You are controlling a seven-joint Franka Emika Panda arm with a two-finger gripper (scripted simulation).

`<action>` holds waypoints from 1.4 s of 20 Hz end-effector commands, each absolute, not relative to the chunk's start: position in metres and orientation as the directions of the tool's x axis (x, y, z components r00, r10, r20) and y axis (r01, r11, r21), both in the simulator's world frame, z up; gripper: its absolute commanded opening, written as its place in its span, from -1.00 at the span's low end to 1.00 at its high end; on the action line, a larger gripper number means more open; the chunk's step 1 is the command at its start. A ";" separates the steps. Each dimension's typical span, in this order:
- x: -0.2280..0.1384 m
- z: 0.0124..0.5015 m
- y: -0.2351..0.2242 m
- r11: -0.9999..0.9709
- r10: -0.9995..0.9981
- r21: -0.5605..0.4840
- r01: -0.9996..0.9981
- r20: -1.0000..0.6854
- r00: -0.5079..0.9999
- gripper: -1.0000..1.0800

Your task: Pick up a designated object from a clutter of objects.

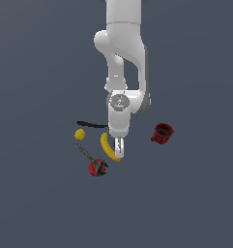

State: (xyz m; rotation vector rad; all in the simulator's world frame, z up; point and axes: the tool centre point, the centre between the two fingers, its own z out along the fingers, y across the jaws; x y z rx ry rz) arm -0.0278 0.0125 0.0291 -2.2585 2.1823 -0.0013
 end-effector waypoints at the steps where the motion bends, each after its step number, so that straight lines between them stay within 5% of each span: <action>1: -0.027 0.030 0.012 -0.034 -0.999 -0.001 -0.999 0.000 0.034 -1.00; 13: -0.008 0.077 -0.012 -0.034 -0.999 -0.001 -0.999 0.000 0.034 -1.00; 28: 0.047 0.206 -0.077 -0.034 -0.999 -0.001 -0.999 0.000 0.034 -1.00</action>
